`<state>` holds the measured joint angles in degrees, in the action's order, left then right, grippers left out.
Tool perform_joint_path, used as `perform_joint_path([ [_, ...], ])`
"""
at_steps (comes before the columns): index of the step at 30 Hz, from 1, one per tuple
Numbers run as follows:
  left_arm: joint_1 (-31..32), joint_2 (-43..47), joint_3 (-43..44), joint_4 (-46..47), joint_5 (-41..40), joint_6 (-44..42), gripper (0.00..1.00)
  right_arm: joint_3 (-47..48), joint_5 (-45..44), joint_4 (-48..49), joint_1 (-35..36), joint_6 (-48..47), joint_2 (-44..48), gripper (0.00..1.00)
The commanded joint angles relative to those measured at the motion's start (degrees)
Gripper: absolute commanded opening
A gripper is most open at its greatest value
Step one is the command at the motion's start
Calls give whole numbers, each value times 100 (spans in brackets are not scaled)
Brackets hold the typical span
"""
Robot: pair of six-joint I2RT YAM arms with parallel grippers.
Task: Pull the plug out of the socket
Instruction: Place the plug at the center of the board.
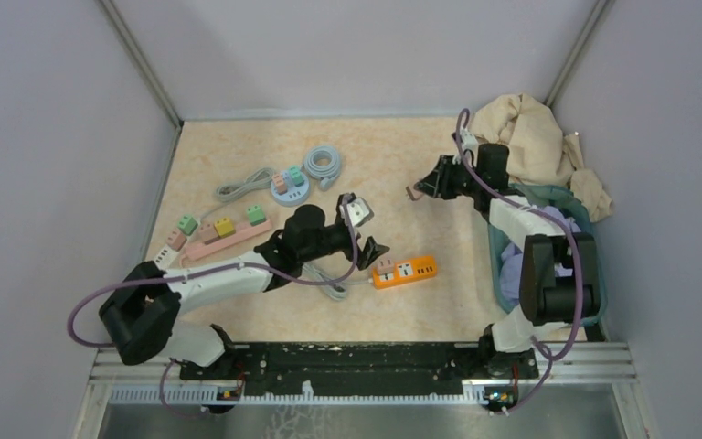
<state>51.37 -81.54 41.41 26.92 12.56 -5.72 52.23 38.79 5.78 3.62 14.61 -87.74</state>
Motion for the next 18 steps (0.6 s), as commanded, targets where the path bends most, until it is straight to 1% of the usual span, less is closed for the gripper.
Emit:
perform_joint_path([
  [1,-50,556,150,-280,-721,440,98,687,-126,-26,-14,-36,-404,12],
  [2,-63,647,147,-285,-855,534,100,775,-151,-77,-18,-81,-511,13],
  [3,-88,731,136,-296,-962,632,100,874,-187,-139,-19,-135,-615,14],
  [7,-221,1006,108,-333,-1177,972,100,1246,-345,-263,-19,-203,-1190,21],
  [13,-528,1263,-60,-280,-975,1501,100,1802,-470,-436,-28,-254,-1818,22],
  [16,-590,1342,-176,-232,-950,1587,100,2033,-597,-510,-44,-306,-2102,22],
  [18,-610,1372,-239,-237,-951,1627,100,2151,-617,-496,-70,-313,-2250,24],
])
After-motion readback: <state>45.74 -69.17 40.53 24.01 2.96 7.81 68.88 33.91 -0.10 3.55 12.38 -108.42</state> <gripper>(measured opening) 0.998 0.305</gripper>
